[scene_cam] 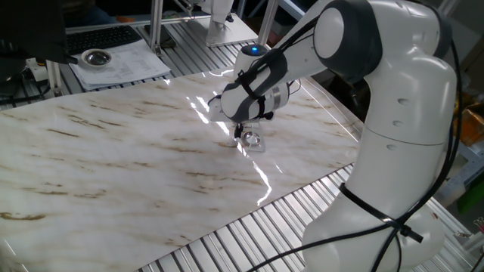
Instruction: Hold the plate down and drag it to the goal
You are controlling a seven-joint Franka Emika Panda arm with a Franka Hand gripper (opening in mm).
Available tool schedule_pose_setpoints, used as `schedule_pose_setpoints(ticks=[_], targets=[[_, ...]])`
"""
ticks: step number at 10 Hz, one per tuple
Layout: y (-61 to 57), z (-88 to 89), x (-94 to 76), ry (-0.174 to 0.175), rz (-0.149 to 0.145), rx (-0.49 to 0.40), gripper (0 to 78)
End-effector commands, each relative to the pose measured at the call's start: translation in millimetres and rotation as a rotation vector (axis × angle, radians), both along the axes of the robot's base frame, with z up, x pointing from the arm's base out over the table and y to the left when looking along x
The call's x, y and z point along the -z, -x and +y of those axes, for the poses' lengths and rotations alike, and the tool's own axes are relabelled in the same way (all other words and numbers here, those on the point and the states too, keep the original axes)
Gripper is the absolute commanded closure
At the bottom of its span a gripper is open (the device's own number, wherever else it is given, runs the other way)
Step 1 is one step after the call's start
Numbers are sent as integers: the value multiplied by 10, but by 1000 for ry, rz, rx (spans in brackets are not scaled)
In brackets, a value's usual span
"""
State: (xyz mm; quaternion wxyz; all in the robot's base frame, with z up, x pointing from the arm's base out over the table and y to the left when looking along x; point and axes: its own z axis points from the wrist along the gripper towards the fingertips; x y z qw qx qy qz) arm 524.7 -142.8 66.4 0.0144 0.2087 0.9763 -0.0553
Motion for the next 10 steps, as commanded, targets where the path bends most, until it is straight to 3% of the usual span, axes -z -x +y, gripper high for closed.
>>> schedule_pose_setpoints(ticks=[1,3,4,5,10], targets=[[-140,219,-295,-66,-15,50,776],[-177,350,-482,-99,-11,47,776],[-179,358,-496,-99,-10,46,776],[-193,451,-669,-99,-1,27,776],[-118,614,-1166,-132,31,-52,776]])
